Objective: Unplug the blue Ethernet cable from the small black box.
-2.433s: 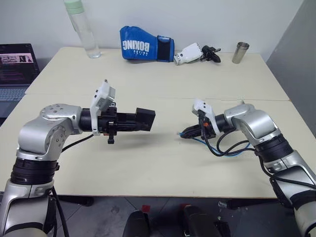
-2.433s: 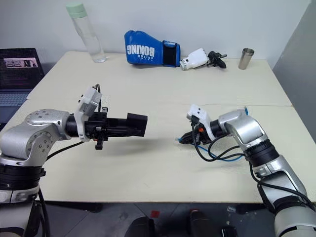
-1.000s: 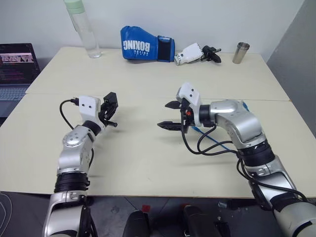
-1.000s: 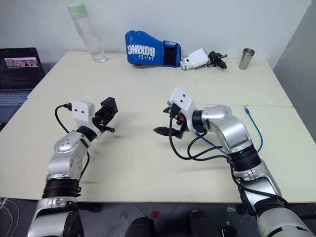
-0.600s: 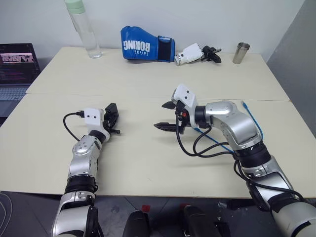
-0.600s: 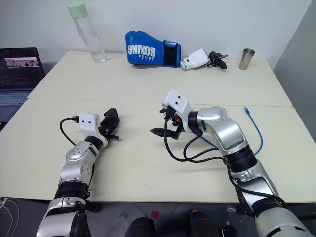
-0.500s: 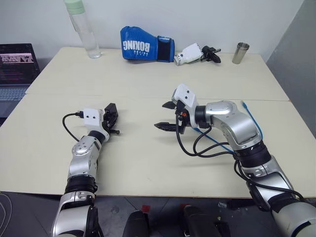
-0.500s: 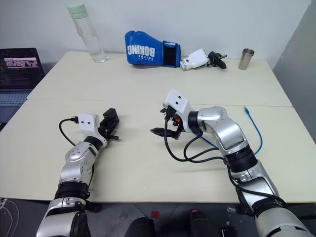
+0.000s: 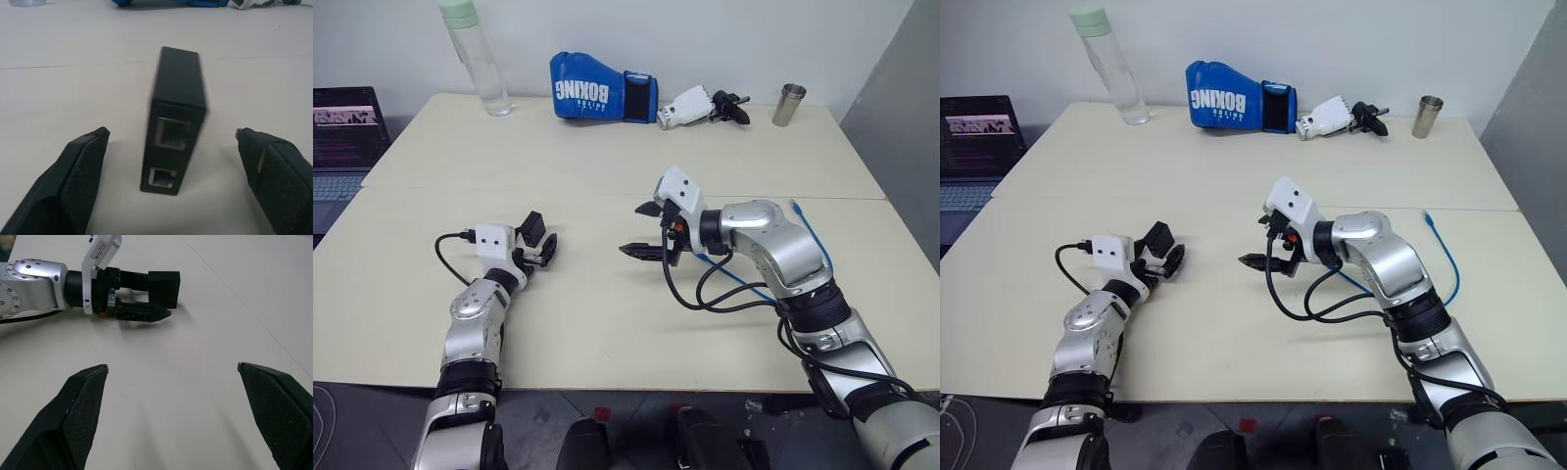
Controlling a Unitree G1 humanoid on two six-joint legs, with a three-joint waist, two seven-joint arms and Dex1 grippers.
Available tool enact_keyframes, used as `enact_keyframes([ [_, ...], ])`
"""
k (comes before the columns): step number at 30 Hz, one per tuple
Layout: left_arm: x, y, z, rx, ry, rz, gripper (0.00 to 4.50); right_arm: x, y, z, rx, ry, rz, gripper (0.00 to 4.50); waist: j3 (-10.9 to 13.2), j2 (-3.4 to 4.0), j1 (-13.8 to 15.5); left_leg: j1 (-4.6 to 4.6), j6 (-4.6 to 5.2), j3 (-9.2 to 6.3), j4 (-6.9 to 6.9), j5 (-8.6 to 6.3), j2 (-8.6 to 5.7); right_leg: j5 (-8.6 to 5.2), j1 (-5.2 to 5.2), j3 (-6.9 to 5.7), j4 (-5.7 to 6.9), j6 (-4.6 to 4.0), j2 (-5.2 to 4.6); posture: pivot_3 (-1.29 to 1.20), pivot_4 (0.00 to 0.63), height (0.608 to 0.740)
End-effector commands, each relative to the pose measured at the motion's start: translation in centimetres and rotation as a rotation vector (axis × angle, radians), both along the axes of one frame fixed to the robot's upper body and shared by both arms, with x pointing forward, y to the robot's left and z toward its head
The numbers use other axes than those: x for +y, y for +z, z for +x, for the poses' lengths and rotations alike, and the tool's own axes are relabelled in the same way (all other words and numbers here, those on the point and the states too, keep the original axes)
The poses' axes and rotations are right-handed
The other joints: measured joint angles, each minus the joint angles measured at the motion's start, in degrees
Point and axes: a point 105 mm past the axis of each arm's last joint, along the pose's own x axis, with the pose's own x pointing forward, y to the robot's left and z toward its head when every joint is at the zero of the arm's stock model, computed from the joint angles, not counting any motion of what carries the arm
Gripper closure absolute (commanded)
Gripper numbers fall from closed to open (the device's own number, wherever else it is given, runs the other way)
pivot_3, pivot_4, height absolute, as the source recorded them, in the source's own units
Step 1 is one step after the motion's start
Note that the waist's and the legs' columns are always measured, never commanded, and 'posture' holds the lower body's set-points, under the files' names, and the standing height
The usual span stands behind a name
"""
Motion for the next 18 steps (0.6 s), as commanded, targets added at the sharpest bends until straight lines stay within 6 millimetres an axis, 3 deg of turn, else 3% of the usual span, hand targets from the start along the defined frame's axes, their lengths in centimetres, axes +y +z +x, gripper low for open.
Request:
enact_keyframes([
  [1,1.2,1.7,-1.1,-0.045,0.033,0.034,0.2,0.2,1.0,-0.6,-0.033,0.021,0.019,0.0,0.0,0.0,0.0,0.0,0.0,0.01,0.0,0.0,0.0,0.0,0.0,0.01,0.0,0.0,0.0,0.0,0.15,0.74],
  [9,2.4,4.1,-5.0,-0.017,-0.013,0.115,0.2,-2.0,1.3,-1.2,-0.021,-0.012,0.047,0.0,0.0,-0.01,0.0,-0.01,0.01,-0.02,-0.02,-0.01,0.03,-0.01,0.01,0.0,-0.02,0.0,-0.02,0.0,0.15,0.74],
  [12,1.5,4.4,-7.0,0.057,-0.128,0.19,0.2,-3.4,2.0,-2.2,-0.064,0.008,0.095,0.0,0.0,-0.02,0.0,-0.01,0.01,-0.03,-0.03,-0.01,0.01,-0.01,0.01,-0.01,-0.04,0.0,-0.02,0.0,0.15,0.74],
  [18,1.0,7.9,-8.9,0.088,-0.278,0.289,0.2,-7.2,2.0,-4.4,-0.064,0.026,0.118,0.0,0.0,-0.04,0.1,0.01,0.02,-0.11,-0.05,-0.02,-0.01,-0.03,0.07,-0.03,-0.12,0.02,-0.03,0.0,0.15,0.74],
])
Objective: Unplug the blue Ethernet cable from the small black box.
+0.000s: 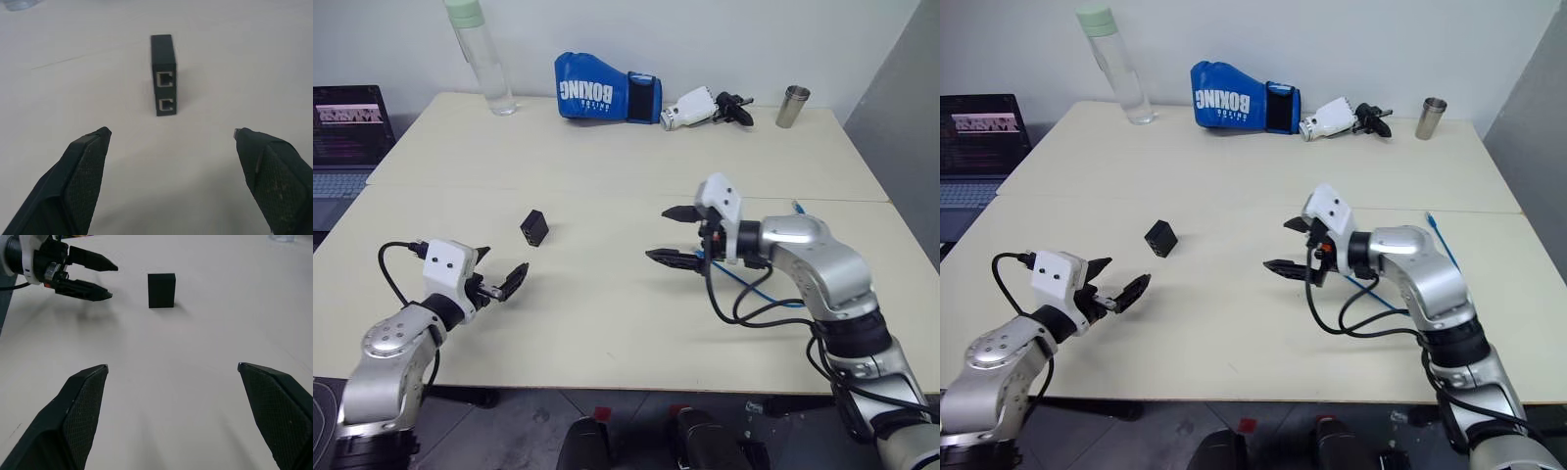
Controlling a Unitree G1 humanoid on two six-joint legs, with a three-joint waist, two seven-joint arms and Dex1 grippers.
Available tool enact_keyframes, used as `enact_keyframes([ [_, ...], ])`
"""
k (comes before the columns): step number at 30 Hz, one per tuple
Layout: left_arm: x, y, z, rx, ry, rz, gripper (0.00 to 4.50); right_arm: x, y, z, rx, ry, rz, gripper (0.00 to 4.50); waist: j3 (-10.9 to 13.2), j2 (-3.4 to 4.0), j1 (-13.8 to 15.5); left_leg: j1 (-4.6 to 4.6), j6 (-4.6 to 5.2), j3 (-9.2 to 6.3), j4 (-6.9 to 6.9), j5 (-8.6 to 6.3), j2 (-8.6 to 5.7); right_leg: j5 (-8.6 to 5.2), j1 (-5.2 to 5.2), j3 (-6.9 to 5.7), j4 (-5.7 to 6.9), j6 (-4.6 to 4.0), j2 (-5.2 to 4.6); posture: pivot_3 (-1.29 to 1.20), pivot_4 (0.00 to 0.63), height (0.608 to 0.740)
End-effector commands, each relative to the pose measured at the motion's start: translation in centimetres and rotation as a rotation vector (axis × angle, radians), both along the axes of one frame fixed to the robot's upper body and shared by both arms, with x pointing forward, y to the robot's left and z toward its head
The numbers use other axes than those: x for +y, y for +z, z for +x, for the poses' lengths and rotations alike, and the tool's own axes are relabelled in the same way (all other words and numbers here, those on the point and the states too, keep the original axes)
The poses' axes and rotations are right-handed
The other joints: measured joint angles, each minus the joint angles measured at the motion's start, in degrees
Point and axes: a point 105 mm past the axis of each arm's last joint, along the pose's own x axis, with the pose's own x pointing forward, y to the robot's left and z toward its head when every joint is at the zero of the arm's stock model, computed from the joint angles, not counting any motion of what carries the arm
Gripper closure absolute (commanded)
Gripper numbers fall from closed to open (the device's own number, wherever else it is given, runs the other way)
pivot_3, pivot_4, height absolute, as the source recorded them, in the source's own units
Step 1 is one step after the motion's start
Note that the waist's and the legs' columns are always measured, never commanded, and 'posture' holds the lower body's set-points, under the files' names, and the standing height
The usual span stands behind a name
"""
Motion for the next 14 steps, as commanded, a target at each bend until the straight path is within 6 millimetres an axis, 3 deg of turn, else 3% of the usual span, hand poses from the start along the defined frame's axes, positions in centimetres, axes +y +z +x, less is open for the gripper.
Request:
enact_keyframes([
  [1,-0.4,4.1,-0.6,-0.042,-0.121,0.04,0.2,-2.5,1.5,-1.7,-0.031,0.043,0.017,0.0,0.0,0.0,0.0,0.02,0.0,0.03,0.0,0.0,0.0,0.0,0.0,0.0,0.0,0.0,0.01,0.0,0.15,0.74],
  [8,-0.8,6.6,-0.3,-0.011,-0.259,0.075,0.2,-6.9,2.0,-2.5,0.021,-0.01,-0.033,0.0,0.0,0.05,-0.1,0.08,0.02,0.12,-0.01,-0.01,-0.01,-0.02,0.0,0.04,-0.06,0.0,0.04,0.0,0.15,0.74],
  [14,-1.5,7.0,-0.5,0.009,-0.317,0.072,0.2,-7.9,2.5,-2.4,0.022,-0.05,-0.031,0.0,0.0,0.05,-0.4,0.08,0.03,0.13,-0.09,-0.02,0.02,-0.03,-0.03,0.07,-0.08,-0.04,0.07,0.0,0.15,0.74],
])
